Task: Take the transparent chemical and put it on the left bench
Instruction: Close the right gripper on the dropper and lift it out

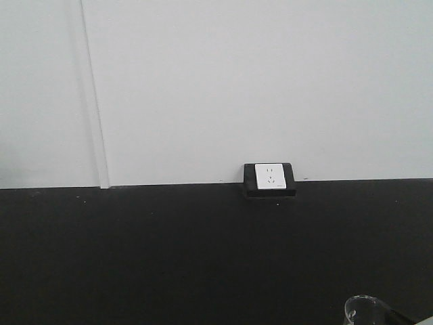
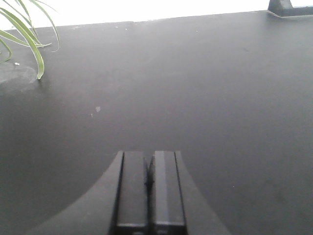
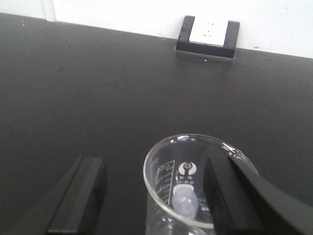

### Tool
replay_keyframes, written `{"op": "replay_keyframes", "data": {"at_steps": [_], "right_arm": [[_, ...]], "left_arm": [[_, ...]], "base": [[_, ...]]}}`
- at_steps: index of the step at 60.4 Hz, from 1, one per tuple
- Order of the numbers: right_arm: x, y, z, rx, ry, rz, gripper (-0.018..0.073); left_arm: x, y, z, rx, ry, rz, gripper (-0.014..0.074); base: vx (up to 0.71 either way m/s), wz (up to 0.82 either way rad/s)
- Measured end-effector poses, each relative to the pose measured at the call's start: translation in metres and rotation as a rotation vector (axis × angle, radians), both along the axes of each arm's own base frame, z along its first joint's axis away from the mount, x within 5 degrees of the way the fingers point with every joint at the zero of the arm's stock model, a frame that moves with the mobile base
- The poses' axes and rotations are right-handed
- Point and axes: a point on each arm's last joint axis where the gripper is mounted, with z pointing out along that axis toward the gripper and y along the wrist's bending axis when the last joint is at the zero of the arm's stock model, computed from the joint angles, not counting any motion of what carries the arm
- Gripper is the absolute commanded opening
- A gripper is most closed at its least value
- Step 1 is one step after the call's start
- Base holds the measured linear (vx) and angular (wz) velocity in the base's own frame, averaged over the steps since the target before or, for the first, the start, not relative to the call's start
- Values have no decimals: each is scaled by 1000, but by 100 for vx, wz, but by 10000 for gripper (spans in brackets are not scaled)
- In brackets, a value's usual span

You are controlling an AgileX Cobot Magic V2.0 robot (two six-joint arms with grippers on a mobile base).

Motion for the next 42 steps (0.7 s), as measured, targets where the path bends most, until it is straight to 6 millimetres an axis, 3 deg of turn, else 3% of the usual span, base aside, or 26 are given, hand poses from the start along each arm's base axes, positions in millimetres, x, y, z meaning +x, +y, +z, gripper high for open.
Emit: {"op": "replay_keyframes", "data": {"at_steps": [20, 35, 42], "right_arm": [[3, -2, -2, 21, 1, -27, 191], [3, -4, -1, 32, -4, -50, 137], [1, -4, 9, 33, -48, -52, 133]], "left_arm": [[0, 0, 0, 0, 0, 0, -3], [0, 0, 0, 0, 0, 0, -3], [0, 0, 0, 0, 0, 0, -3]], "base": [[0, 0], [0, 0], [0, 0]]}}
